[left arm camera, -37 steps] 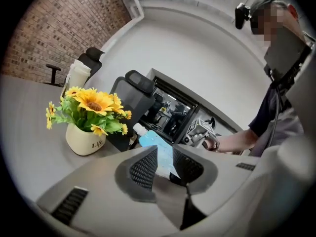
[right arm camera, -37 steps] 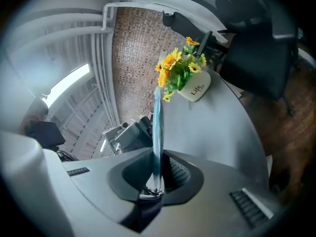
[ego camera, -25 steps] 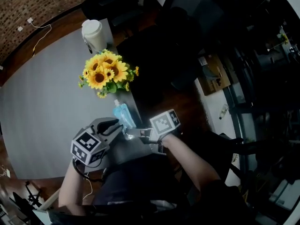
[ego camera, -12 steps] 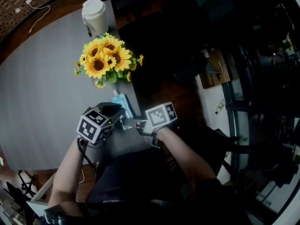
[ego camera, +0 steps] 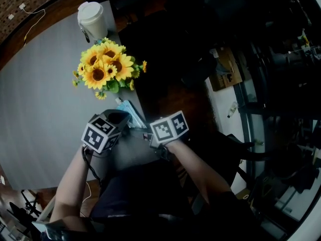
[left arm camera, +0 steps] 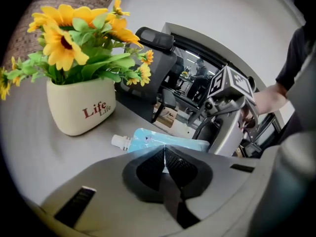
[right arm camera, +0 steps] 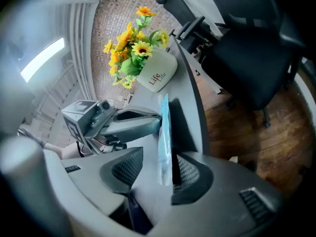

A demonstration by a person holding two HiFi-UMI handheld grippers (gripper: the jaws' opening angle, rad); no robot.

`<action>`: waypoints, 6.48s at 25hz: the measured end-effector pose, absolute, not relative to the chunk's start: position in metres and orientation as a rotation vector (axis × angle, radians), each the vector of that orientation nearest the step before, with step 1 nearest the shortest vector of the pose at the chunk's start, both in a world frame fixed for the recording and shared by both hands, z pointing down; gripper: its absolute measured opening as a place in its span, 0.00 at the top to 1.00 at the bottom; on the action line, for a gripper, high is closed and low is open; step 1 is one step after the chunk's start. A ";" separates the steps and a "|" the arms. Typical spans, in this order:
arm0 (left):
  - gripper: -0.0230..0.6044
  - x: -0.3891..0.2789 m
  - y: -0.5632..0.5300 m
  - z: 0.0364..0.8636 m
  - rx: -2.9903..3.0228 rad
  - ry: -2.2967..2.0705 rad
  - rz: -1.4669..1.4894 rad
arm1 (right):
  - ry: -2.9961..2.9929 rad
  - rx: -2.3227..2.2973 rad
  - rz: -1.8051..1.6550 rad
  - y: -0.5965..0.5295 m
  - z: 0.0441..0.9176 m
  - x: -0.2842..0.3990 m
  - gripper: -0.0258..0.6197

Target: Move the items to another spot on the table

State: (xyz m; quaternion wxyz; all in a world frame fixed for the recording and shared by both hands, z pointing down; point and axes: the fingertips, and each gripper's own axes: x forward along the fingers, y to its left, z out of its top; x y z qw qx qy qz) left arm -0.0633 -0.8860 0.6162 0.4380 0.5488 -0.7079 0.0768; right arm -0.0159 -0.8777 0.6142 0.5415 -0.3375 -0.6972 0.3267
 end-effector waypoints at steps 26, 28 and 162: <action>0.94 -0.073 -0.895 0.613 1.518 -1.689 0.395 | -1.843 -0.811 0.114 -0.916 0.632 -0.013 0.65; 0.94 -0.075 -0.889 0.615 1.471 -1.707 0.313 | -1.856 -0.819 0.137 -0.917 0.631 -0.013 0.65; 0.96 0.397 -0.208 0.405 -0.815 -3.054 -0.723 | -0.936 -2.530 -0.520 -0.278 0.421 0.314 0.98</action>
